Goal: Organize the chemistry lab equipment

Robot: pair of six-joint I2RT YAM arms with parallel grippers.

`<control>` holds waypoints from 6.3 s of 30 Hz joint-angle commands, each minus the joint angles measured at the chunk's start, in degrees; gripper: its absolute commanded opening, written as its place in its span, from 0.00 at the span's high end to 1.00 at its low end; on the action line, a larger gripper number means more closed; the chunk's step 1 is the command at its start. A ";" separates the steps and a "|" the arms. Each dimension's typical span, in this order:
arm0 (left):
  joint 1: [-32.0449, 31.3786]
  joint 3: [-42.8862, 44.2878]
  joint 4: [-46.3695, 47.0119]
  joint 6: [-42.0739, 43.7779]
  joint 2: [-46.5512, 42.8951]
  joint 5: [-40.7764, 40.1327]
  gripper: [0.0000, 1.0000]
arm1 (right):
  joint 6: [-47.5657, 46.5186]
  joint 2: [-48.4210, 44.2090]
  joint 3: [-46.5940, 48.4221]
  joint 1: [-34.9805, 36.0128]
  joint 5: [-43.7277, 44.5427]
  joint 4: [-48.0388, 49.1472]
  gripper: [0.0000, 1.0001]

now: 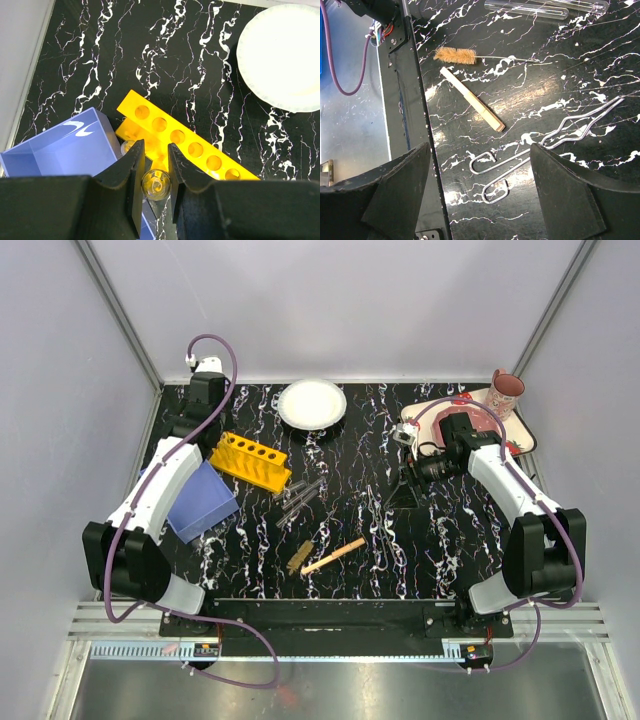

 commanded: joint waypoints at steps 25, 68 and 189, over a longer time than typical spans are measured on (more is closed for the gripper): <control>1.46 -1.29 6.78 -0.10 1.97 2.83 0.89 | -2.06 0.64 2.25 -0.29 -1.61 -1.59 0.14; 1.55 -4.89 4.33 -1.24 -9.71 5.46 0.24 | -3.21 0.21 2.60 -1.00 -1.43 -2.73 0.14; -30.35 -18.43 22.51 -23.12 12.87 30.77 0.89 | 53.55 -0.15 -19.63 -2.85 -9.71 51.31 0.08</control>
